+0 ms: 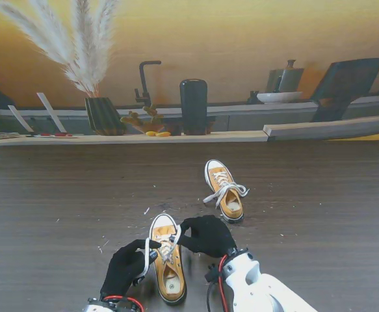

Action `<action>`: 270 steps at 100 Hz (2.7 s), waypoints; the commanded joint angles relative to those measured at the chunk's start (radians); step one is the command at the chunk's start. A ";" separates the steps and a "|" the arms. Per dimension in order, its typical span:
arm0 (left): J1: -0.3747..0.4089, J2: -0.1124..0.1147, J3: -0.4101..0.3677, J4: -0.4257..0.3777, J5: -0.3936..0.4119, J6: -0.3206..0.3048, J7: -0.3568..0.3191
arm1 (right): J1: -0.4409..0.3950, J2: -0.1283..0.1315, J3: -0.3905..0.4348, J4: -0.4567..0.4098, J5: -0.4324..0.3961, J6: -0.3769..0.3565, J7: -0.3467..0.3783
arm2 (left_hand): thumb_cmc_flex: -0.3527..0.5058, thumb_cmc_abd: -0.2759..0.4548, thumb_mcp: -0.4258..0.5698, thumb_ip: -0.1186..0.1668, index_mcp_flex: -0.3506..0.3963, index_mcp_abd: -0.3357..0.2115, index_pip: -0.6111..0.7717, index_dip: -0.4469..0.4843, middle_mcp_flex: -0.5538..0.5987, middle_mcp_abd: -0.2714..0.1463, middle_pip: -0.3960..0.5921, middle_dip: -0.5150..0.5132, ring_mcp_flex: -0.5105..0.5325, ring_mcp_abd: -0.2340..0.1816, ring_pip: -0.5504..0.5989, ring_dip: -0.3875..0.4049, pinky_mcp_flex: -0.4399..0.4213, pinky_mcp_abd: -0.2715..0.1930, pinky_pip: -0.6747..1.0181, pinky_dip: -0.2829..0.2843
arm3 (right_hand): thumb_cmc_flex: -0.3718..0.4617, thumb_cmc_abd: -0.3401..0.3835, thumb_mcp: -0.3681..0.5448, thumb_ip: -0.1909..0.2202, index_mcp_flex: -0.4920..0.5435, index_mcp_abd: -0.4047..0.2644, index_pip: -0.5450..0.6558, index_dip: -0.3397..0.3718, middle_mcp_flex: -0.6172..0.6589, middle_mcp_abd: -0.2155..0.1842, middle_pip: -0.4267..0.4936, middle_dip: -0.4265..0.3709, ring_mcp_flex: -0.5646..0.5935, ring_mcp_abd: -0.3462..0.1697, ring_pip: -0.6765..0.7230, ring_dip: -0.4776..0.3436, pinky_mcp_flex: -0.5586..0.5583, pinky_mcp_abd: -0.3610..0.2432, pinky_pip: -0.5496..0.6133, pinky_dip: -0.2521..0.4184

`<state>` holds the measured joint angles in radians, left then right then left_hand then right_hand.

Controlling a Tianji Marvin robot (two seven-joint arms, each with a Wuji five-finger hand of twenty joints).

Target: Tie the shoelaces into a bow on the shoes

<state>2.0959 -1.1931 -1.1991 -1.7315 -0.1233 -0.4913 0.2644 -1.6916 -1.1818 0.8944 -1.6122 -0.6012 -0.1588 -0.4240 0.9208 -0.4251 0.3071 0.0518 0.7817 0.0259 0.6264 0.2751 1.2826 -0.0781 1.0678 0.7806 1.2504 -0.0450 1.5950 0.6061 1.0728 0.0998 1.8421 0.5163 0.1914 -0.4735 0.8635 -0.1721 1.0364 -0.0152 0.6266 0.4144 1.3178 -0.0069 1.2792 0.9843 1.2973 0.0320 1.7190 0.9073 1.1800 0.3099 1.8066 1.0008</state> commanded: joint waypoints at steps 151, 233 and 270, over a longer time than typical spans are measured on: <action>-0.260 -0.089 0.194 0.341 0.791 0.082 0.734 | -0.027 -0.004 -0.013 -0.046 0.144 -0.057 0.103 | -0.185 -0.203 0.296 -0.075 -0.131 0.044 -0.071 0.078 -0.064 -0.018 -0.018 0.019 0.026 -0.100 0.006 -0.017 0.015 -0.056 0.220 -0.010 | 0.115 -0.113 0.136 0.007 -0.266 -0.093 0.031 0.080 -0.656 0.106 -0.174 -0.166 -0.339 0.081 -0.338 -0.302 -0.475 0.064 -0.115 -0.120; -0.189 -0.048 0.173 0.228 0.821 0.176 0.621 | -0.044 0.003 -0.008 -0.087 0.214 -0.007 0.168 | -0.180 -0.189 0.303 -0.059 -0.163 0.026 -0.122 0.055 -0.133 -0.018 -0.043 0.035 0.021 -0.062 -0.088 -0.022 0.001 0.007 0.146 -0.078 | 0.288 -0.216 0.167 -0.116 -0.252 -0.070 0.277 0.016 -0.747 0.132 -0.231 -0.233 -0.482 0.087 -0.429 -0.270 -0.654 0.041 -0.226 -0.068; -0.192 -0.054 0.180 0.222 0.825 0.162 0.647 | -0.044 0.006 -0.017 -0.110 0.235 0.050 0.199 | -0.181 -0.181 0.298 -0.056 -0.159 0.034 -0.121 0.055 -0.131 -0.017 -0.041 0.038 0.022 -0.059 -0.091 -0.016 0.004 0.007 0.152 -0.084 | 0.314 -0.248 0.187 -0.114 -0.200 0.013 0.279 0.006 -0.746 0.144 -0.241 -0.244 -0.492 0.103 -0.437 -0.268 -0.670 0.052 -0.236 -0.061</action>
<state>1.9018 -1.2425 -1.0217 -1.4997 0.6984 -0.3282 0.9179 -1.7333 -1.1791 0.8815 -1.7120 -0.3695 -0.1191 -0.2442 0.7712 -0.5994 0.6122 0.0008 0.6562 0.0766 0.5168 0.3398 1.1587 -0.0826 1.0288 0.7910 1.2503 -0.0686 1.5080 0.5943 1.0631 0.1042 1.8420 0.4463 0.4865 -0.6881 1.0037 -0.2645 0.8032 -0.0131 0.8917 0.4380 0.6030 0.1302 1.0530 0.7541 0.8104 0.1350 1.2920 0.6227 0.5196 0.3753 1.5764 0.9229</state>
